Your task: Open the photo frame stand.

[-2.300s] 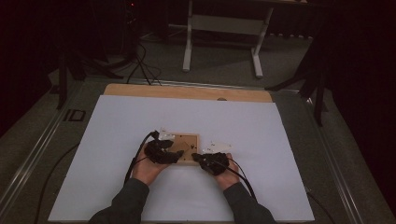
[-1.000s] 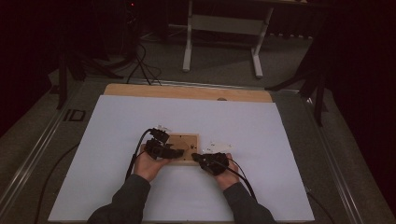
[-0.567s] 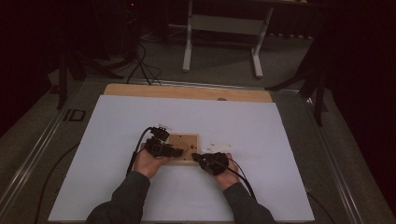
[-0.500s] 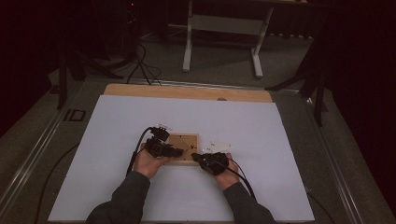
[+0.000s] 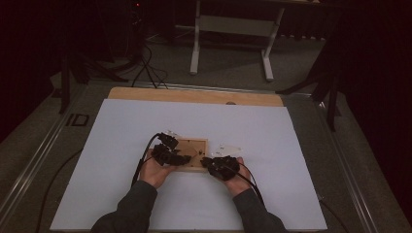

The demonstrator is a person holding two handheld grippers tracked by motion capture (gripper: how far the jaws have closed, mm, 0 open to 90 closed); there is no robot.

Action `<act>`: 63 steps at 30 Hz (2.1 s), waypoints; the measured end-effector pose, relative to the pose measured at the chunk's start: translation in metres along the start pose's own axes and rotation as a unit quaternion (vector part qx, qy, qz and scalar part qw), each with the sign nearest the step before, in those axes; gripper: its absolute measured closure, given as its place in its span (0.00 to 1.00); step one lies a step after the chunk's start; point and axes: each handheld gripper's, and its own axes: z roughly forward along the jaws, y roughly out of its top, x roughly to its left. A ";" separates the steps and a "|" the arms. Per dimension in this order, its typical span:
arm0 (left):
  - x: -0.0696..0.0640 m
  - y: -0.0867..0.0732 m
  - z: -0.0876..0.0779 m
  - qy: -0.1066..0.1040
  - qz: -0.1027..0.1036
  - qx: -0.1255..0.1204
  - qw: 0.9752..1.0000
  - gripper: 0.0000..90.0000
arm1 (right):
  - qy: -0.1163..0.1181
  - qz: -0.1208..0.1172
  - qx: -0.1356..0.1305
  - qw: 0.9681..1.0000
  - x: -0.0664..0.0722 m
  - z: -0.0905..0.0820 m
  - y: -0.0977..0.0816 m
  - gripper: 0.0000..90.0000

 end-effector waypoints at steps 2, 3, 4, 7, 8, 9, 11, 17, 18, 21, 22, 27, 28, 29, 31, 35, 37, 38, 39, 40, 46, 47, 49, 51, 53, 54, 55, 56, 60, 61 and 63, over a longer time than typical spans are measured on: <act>-0.001 -0.001 -0.001 0.003 0.005 -0.002 1.000 0.59 | -0.002 0.002 -0.001 1.000 -0.001 -0.001 0.001 0.89; -0.001 -0.001 -0.001 0.003 0.005 -0.002 1.000 0.59 | -0.003 0.004 -0.003 1.000 -0.002 -0.003 0.001 0.88; -0.005 -0.003 -0.002 0.012 0.018 -0.008 1.000 0.59 | -0.007 0.009 -0.007 1.000 -0.005 -0.006 0.003 0.87; -0.009 -0.006 -0.003 0.022 0.031 -0.013 0.999 0.59 | -0.010 0.016 -0.013 1.000 -0.008 -0.010 0.005 0.86; -0.010 -0.007 -0.003 0.025 0.035 -0.015 0.999 0.59 | -0.010 0.017 -0.015 1.000 -0.009 -0.011 0.005 0.86; -0.010 -0.008 -0.003 0.027 0.041 -0.017 0.999 0.59 | -0.010 0.019 -0.017 1.000 -0.010 -0.012 0.006 0.86; -0.012 -0.010 -0.003 0.032 0.048 -0.021 0.998 0.59 | -0.010 0.020 -0.019 1.000 -0.011 -0.014 0.006 0.86; -0.020 -0.016 -0.006 0.052 0.073 -0.034 0.995 0.59 | -0.011 0.023 -0.023 0.999 -0.013 -0.018 0.008 0.85; -0.022 -0.017 -0.006 0.056 0.078 -0.038 0.995 0.59 | -0.011 0.024 -0.024 0.999 -0.014 -0.018 0.009 0.84; -0.024 -0.020 -0.007 0.063 0.087 -0.041 0.993 0.59 | -0.012 0.025 -0.024 0.999 -0.014 -0.018 0.009 0.84; -0.027 -0.023 -0.008 0.068 0.096 -0.048 0.992 0.59 | -0.012 0.025 -0.024 0.999 -0.014 -0.019 0.009 0.83; -0.033 -0.030 -0.009 0.085 0.119 -0.060 0.987 0.59 | -0.015 0.024 -0.025 0.999 -0.014 -0.018 0.009 0.80; -0.034 -0.031 -0.009 0.087 0.121 -0.062 0.987 0.59 | -0.017 0.025 -0.026 0.999 -0.015 -0.018 0.009 0.79; -0.035 -0.033 -0.009 0.091 0.123 -0.065 0.986 0.59 | -0.018 0.025 -0.026 0.999 -0.015 -0.019 0.010 0.78; -0.036 -0.035 -0.009 0.094 0.126 -0.068 0.985 0.59 | -0.021 0.028 -0.028 0.999 -0.015 -0.019 0.010 0.76; -0.039 -0.040 -0.010 0.101 0.134 -0.078 0.983 0.59 | -0.025 0.036 -0.032 0.999 -0.017 -0.021 0.011 0.69; -0.040 -0.043 -0.010 0.105 0.138 -0.083 0.981 0.59 | -0.025 0.039 -0.034 0.998 -0.017 -0.021 0.011 0.67; -0.040 -0.043 -0.010 0.105 0.138 -0.083 0.981 0.59 | -0.025 0.039 -0.034 0.998 -0.017 -0.021 0.011 0.67; -0.040 -0.043 -0.010 0.105 0.138 -0.083 0.981 0.59 | -0.026 0.039 -0.034 0.998 -0.017 -0.021 0.011 0.67; -0.042 -0.048 -0.010 0.111 0.149 -0.097 0.978 0.59 | -0.023 0.041 -0.035 0.998 -0.018 -0.021 0.011 0.62; -0.045 -0.057 -0.010 0.122 0.170 -0.111 0.972 0.59 | -0.016 0.045 -0.035 0.998 -0.017 -0.020 0.013 0.55; -0.046 -0.059 -0.010 0.125 0.175 -0.114 0.970 0.59 | -0.016 0.045 -0.035 0.998 -0.017 -0.020 0.013 0.55; -0.048 -0.062 -0.010 0.132 0.184 -0.117 0.967 0.59 | -0.013 0.044 -0.034 0.998 -0.016 -0.017 0.013 0.53; -0.049 -0.065 -0.011 0.136 0.194 -0.119 0.964 0.59 | -0.010 0.045 -0.033 0.998 -0.016 -0.015 0.014 0.51; -0.050 -0.068 -0.011 0.138 0.200 -0.124 0.962 0.59 | 0.001 0.052 -0.034 0.998 -0.016 -0.012 0.014 0.51; -0.050 -0.069 -0.011 0.138 0.203 -0.124 0.961 0.59 | 0.007 0.055 -0.037 0.998 -0.016 -0.011 0.015 0.51; -0.051 -0.070 -0.011 0.139 0.205 -0.124 0.961 0.59 | 0.012 0.056 -0.040 0.998 -0.016 -0.010 0.015 0.51; -0.051 -0.071 -0.011 0.139 0.207 -0.124 0.960 0.59 | 0.016 0.058 -0.042 0.997 -0.016 -0.009 0.016 0.51; -0.049 -0.072 -0.011 0.135 0.209 -0.119 0.961 0.59 | 0.028 0.066 -0.049 0.996 -0.018 -0.010 0.016 0.54; -0.049 -0.072 -0.012 0.133 0.208 -0.118 0.962 0.59 | 0.029 0.066 -0.049 0.996 -0.018 -0.010 0.016 0.54; -0.048 -0.072 -0.012 0.127 0.204 -0.114 0.964 0.59 | 0.029 0.064 -0.049 0.996 -0.017 -0.010 0.017 0.54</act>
